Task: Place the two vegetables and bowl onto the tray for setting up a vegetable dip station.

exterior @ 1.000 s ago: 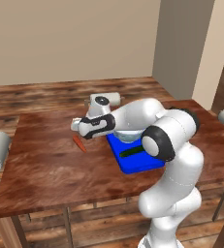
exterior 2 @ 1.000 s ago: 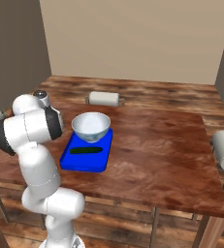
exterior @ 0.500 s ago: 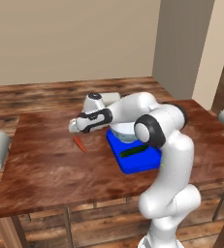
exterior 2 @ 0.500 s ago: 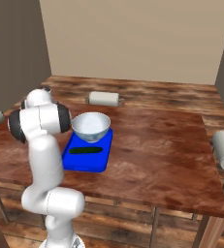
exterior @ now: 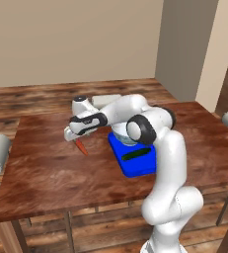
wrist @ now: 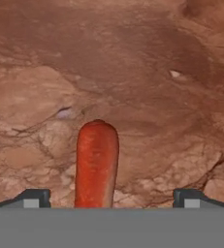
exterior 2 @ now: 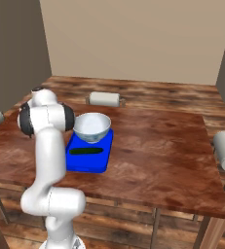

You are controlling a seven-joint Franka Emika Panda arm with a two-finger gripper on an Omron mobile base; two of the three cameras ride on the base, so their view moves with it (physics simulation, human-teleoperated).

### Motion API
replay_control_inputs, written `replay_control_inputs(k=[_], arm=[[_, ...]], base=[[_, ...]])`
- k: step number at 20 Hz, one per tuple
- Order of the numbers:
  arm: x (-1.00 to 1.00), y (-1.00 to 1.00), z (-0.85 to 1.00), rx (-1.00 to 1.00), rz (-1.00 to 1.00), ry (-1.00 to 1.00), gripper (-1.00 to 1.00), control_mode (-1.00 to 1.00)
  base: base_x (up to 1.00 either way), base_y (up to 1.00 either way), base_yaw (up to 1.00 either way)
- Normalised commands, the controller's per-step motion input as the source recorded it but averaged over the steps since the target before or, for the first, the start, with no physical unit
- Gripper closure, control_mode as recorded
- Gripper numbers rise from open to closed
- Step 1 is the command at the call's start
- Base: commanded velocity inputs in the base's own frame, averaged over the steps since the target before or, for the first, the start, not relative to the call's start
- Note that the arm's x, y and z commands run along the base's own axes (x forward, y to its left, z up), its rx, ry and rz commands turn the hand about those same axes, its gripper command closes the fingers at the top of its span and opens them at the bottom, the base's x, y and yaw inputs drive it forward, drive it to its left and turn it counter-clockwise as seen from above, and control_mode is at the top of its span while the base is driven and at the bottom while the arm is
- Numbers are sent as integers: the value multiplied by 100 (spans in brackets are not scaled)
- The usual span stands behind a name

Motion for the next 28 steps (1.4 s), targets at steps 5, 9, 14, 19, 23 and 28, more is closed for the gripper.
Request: replay_control_inputs(k=[5,9,14,19,23,28], arm=[[21,17,-23,-7,18,6,-100,-100],[15,9,-25,-7,16,8,-100,-100],[8,1,-24,-7,11,10,-100,-100],[3,0,-19,-5,7,7,-100,-100],[0,0,-16,-3,2,6,-100,-100],[0,2,-18,-1,0,7,-100,-100]], base=[[0,0,0],[0,0,0],[0,0,0],[0,0,0],[0,0,0],[0,0,0]])
